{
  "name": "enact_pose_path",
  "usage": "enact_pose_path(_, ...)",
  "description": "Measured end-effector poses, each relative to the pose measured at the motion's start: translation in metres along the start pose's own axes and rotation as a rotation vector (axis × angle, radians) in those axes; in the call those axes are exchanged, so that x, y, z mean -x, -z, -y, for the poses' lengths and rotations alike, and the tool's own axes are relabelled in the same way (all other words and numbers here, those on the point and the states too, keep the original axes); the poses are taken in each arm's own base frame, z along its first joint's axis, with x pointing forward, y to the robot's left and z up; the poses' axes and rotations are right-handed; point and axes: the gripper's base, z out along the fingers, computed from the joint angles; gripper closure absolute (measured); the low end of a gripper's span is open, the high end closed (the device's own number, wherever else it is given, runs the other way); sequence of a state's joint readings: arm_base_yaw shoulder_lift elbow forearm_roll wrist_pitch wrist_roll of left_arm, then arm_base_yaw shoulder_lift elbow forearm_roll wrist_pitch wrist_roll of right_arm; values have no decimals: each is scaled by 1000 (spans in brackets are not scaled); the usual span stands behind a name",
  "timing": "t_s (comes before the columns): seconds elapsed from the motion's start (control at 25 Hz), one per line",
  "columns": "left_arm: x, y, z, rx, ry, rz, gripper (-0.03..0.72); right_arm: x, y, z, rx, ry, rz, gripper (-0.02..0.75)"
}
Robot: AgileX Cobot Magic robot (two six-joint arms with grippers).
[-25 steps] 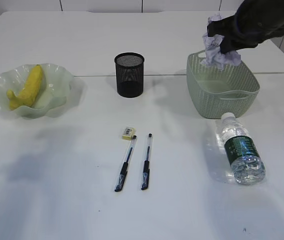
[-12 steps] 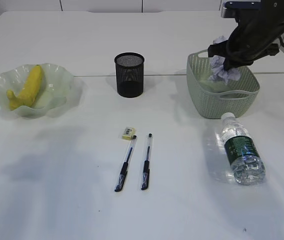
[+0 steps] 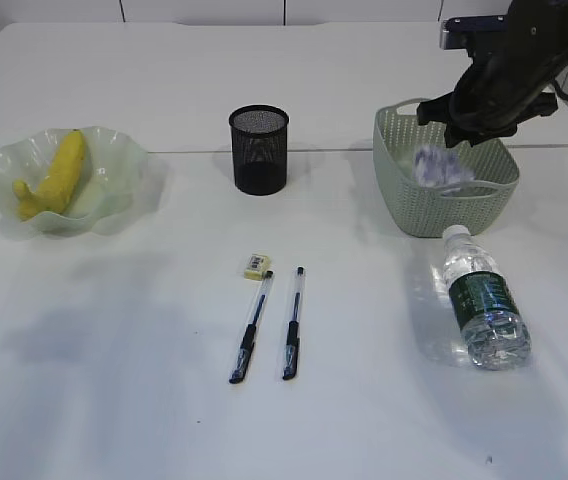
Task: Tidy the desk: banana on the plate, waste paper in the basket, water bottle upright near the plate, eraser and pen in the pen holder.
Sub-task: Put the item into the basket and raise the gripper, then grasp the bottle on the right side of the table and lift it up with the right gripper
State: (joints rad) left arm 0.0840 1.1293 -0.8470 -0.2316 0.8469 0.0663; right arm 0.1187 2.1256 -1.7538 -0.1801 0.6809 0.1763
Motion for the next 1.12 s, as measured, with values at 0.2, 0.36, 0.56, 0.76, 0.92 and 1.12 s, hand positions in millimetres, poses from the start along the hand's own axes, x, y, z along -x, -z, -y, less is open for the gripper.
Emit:
enact_pose_path(0.2,0,0,0,0,0,0,276,0,0,0,-3,-18,0,401)
enact_pose_path(0.36,0,0,0,0,0,0,276,0,4,1,-9,-29,-32,391)
enact_pose_path(0.56,0,0,0,0,0,0,276,5,30,5,-24,-39,-61,388)
enact_pose_path(0.76,0,0,0,-1,1,0,276,9,70,10,-34,-23,-81,387)
enact_pose_path(0.92,0,0,0,-1,1,0,276,5,94,13,-33,4,-142,386)
enact_pose_path(1.12,0,0,0,0,0,0,276,-7,109,13,-12,14,-276,386)
